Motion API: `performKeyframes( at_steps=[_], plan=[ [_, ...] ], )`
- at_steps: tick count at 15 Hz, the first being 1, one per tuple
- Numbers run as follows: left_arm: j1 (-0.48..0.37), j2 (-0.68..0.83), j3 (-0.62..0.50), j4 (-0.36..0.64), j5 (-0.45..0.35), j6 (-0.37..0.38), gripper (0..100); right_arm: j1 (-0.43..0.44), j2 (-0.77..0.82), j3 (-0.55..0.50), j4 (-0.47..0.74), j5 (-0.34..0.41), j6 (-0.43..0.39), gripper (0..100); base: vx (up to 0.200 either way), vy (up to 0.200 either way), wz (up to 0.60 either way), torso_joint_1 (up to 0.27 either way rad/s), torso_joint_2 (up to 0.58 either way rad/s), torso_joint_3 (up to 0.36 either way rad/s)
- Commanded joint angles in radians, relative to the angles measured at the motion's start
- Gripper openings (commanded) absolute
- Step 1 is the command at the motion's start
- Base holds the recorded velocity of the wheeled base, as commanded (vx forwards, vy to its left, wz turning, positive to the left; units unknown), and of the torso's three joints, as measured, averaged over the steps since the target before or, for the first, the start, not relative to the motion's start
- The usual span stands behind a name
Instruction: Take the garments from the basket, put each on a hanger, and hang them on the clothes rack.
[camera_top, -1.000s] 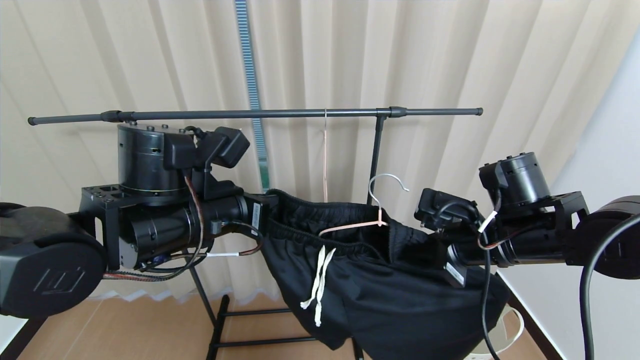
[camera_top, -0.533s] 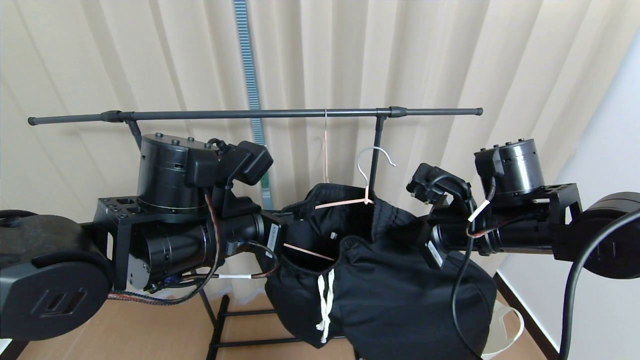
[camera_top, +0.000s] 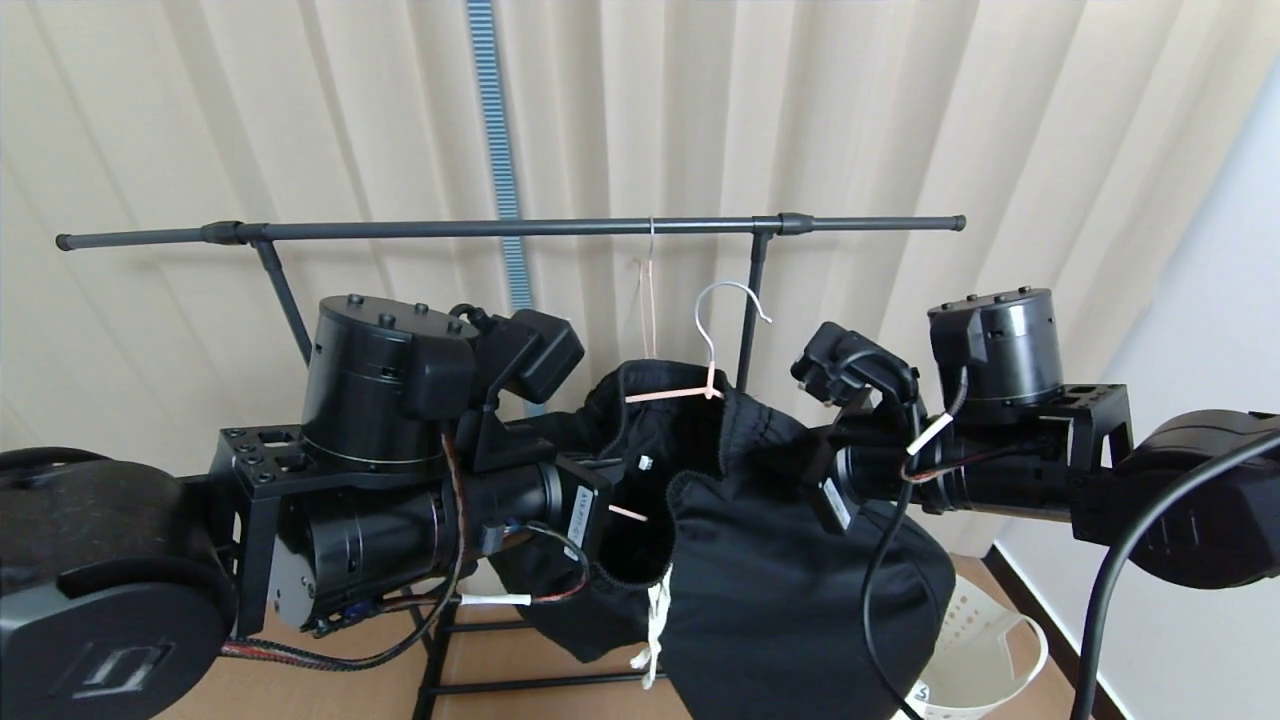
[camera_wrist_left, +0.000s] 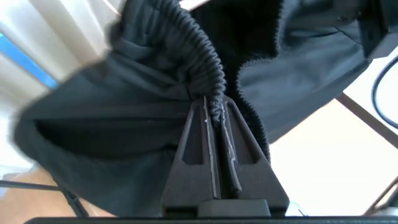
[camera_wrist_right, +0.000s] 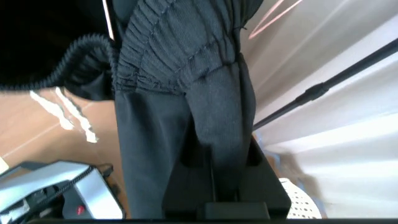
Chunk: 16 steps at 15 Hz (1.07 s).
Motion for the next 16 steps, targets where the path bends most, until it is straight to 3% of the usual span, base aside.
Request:
performKeyframes(
  at_steps=[1, 5, 9, 16],
  plan=[
    [-0.008, 0.003, 0.012, -0.001, -0.001, -0.001, 0, 0.009, 0.010, 0.012, -0.021, 0.001, 0.014, 0, 0.000, 0.000, 0.00, 0.000, 0.00, 0.000],
    [-0.007, 0.033, 0.030, -0.004, 0.003, -0.001, 0, 0.009, 0.005, 0.069, -0.170, 0.033, 0.037, 0, 0.000, 0.000, 0.00, 0.000, 0.00, 0.000],
    [-0.005, 0.095, 0.018, -0.035, 0.068, -0.001, 0, 0.008, -0.004, 0.133, -0.285, 0.095, 0.034, 0, 0.000, 0.000, 0.00, 0.000, 0.00, 0.000],
    [-0.005, 0.130, -0.007, -0.072, 0.080, -0.013, 0, 0.008, -0.007, 0.210, -0.433, 0.153, 0.030, 0, 0.000, 0.000, 0.00, 0.000, 0.00, 0.000]
  ],
)
